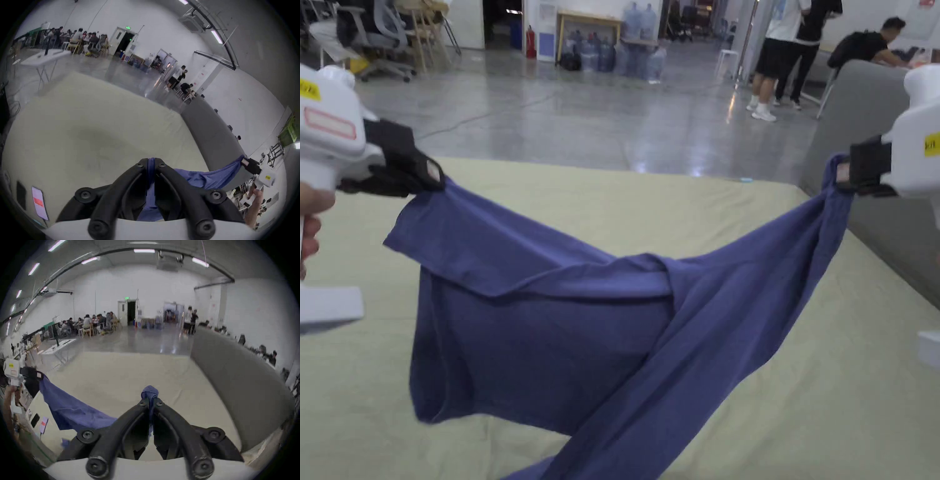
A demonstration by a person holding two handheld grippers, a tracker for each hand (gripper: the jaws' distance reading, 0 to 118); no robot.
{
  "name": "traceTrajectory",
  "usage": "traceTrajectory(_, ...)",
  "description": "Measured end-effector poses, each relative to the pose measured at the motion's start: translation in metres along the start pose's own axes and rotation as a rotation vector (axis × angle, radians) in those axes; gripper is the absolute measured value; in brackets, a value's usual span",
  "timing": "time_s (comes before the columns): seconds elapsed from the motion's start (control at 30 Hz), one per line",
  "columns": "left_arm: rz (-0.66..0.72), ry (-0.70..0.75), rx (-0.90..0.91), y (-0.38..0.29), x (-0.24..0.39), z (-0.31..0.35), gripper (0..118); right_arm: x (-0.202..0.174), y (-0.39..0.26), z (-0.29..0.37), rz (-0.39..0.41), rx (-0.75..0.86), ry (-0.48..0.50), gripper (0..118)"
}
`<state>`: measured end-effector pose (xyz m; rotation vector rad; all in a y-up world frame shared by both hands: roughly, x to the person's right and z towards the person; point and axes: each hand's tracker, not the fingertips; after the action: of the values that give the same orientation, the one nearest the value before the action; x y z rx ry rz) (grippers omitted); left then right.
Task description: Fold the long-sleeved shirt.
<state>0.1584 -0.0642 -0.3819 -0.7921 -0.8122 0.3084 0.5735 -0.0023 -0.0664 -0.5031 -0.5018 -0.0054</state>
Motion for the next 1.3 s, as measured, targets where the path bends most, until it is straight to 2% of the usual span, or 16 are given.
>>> traceTrajectory(0.07, 0.007, -0.006, 0.043, 0.045, 0.004, 0.003, 1, -0.002, 0.042, -0.001, 0.024, 0.046, -0.027, 0)
traceTrajectory(0.13, 0.0, 0.001, 0.118, 0.084, 0.012, 0.004, 1, -0.004, 0.082, -0.005, 0.071, 0.095, -0.107, 0)
traceTrajectory(0.2, 0.004, 0.022, 0.195, 0.119, 0.018, 0.004, 1, -0.003, 0.117, -0.009, 0.08, 0.127, -0.14, 0)
traceTrajectory(0.3, 0.083, -0.02, 0.222, 0.165, 0.025, -0.005, 1, 0.005, 0.163, -0.019, 0.054, 0.15, -0.151, 0)
traceTrajectory(0.37, 0.087, -0.015, 0.222, 0.192, 0.03, -0.013, 1, 0.008, 0.192, -0.025, 0.04, 0.165, -0.167, 0)
traceTrajectory(0.53, 0.128, -0.018, 0.256, 0.235, 0.038, -0.027, 1, 0.021, 0.237, -0.043, 0.014, 0.181, -0.23, 0)
traceTrajectory(0.7, 0.134, 0.002, 0.268, 0.224, 0.041, -0.045, 1, 0.033, 0.236, -0.069, -0.007, 0.151, -0.234, 0)
traceTrajectory(0.8, 0.128, 0.016, 0.199, 0.199, 0.022, -0.077, 1, 0.032, 0.198, -0.107, 0.02, 0.059, -0.205, 0)
traceTrajectory(0.87, 0.132, 0.059, 0.118, 0.193, -0.015, -0.113, 1, 0.028, 0.155, -0.142, 0.056, -0.02, -0.173, 0)
traceTrajectory(1.03, 0.195, 0.129, -0.084, 0.095, -0.089, -0.182, 1, 0.018, 0.012, -0.215, 0.049, -0.181, -0.113, 0)
traceTrajectory(1.13, 0.269, 0.178, -0.184, 0.022, -0.124, -0.198, 1, 0.015, -0.083, -0.234, -0.003, -0.316, -0.06, 0)
traceTrajectory(1.3, 0.213, 0.156, -0.311, -0.075, -0.149, -0.179, 1, 0.019, -0.201, -0.21, 0.032, -0.427, -0.004, 0)
